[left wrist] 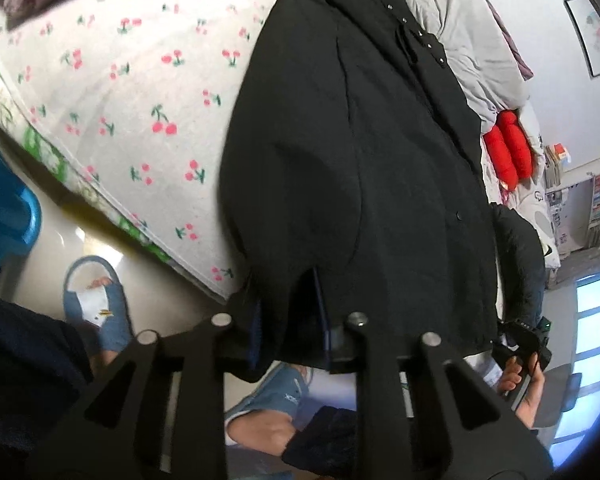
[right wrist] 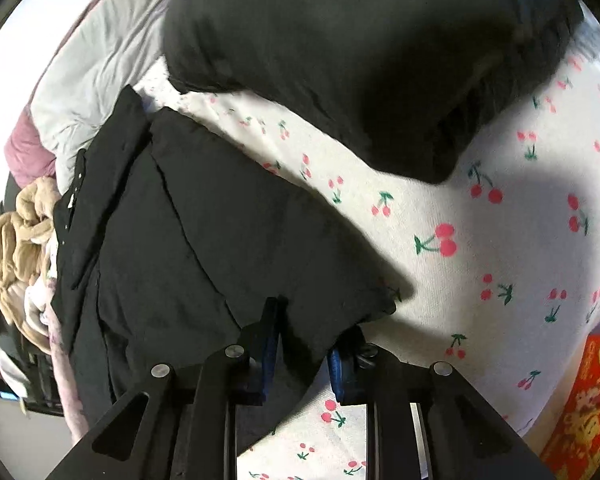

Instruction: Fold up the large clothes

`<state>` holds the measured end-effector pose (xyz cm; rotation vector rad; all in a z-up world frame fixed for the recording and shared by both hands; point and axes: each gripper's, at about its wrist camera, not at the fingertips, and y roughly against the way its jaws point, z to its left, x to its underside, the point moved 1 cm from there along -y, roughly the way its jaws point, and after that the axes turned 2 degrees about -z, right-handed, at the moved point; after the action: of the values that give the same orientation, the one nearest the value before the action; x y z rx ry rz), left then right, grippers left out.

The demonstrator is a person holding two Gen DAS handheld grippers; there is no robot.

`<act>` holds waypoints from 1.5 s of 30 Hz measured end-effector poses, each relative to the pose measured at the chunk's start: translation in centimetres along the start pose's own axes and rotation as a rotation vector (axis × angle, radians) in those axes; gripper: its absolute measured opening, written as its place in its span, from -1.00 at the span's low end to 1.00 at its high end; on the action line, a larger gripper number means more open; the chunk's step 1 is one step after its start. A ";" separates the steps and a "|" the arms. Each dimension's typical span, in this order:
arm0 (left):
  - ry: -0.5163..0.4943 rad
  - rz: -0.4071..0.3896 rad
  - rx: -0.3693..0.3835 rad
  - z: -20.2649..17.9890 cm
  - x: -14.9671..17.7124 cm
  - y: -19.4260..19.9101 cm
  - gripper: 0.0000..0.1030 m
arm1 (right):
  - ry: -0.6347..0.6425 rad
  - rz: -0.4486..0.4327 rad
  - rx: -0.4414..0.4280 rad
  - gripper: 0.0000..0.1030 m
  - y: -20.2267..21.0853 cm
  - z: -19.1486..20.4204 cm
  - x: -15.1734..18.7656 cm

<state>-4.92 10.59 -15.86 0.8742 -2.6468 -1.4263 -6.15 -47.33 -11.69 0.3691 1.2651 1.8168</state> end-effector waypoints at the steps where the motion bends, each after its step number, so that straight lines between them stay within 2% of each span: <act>1: -0.001 -0.001 0.002 0.0 0.0 0.0 -0.58 | -0.004 0.000 -0.011 -0.55 0.1 -0.1 -0.1; 3: -0.004 -0.036 -0.006 -0.1 0.1 0.7 -0.87 | 0.012 -0.007 -0.012 -0.60 0.2 0.2 -0.1; 4: -0.015 -0.060 -0.004 -0.3 0.0 1.2 -0.87 | 0.028 -0.033 -0.011 -0.75 0.6 0.4 -0.1; 8: -0.051 -0.121 0.028 -1.5 0.1 2.8 -0.86 | 0.096 -0.125 -0.085 -0.80 2.9 2.1 0.0; 9: -0.072 -0.112 0.014 -1.9 0.1 2.5 -0.84 | 0.113 -0.121 -0.083 -0.72 2.8 2.6 0.0; 11: -0.069 -0.082 0.005 -1.9 0.0 1.5 -0.80 | 0.114 -0.084 -0.062 -0.71 1.9 2.9 0.2; 14: -0.024 -0.050 0.036 -1.4 -0.4 0.6 -0.61 | 0.069 -0.047 -0.042 -0.55 1.0 2.4 -0.1; 16: -0.014 -0.061 0.064 -1.6 -0.5 0.7 -0.60 | 0.045 -0.024 -0.024 -0.52 0.4 1.9 -0.2; 18: -0.046 -0.094 0.077 -2.5 -0.7 1.0 -0.60 | 0.039 0.004 0.017 -0.51 -0.3 1.4 -0.2; 21: -0.081 -0.093 0.037 -3.4 -0.5 0.3 -0.59 | 0.037 0.005 0.018 -0.52 -0.7 1.4 -0.1; 22: -0.074 -0.090 0.025 -3.5 -0.5 0.1 -0.43 | 0.028 0.002 0.007 -0.51 -0.6 1.3 -0.1; 24: -0.070 -0.083 0.018 -3.5 -0.5 -0.4 -0.27 | 0.013 0.005 0.002 -0.51 -0.7 1.1 -0.1; 28: -0.062 -0.088 0.015 -3.4 -1.0 -1.0 -0.27 | -0.010 0.024 0.000 -0.37 -1.4 0.4 -0.2; 29: -0.071 -0.093 0.014 -3.5 -1.0 -1.0 -0.35 | -0.005 0.021 0.007 -0.37 -1.5 0.5 -0.2; 30: -0.088 -0.106 0.007 -3.7 -1.0 -0.9 -0.77 | 0.005 0.019 0.012 -0.42 -1.5 0.8 -0.2; 31: -0.108 -0.119 -0.010 -3.9 -1.0 -0.6 -0.84 | 0.016 0.009 0.012 -0.52 -1.2 1.0 -0.2; 32: -0.108 -0.127 0.000 -3.9 -1.0 -0.3 -0.84 | 0.020 -0.005 0.004 -0.77 -0.9 1.3 -0.2; 33: -0.097 -0.136 0.020 -3.7 -1.1 0.1 -0.85 | 0.026 -0.026 -0.009 -0.80 -0.3 1.7 -0.1; 38: -0.083 -0.214 0.062 -4.0 -2.2 3.8 -0.87 | 0.067 -0.108 -0.095 -0.86 2.3 3.2 0.1; 45: -0.080 -0.332 0.118 -4.9 -4.8 11.5 -0.90 | 0.088 -0.202 -0.306 -0.88 7.7 4.5 1.1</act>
<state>-4.95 14.00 -2.96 1.3502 -2.7682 -1.3987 -7.53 -44.53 -3.22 -0.0077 1.0201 1.8303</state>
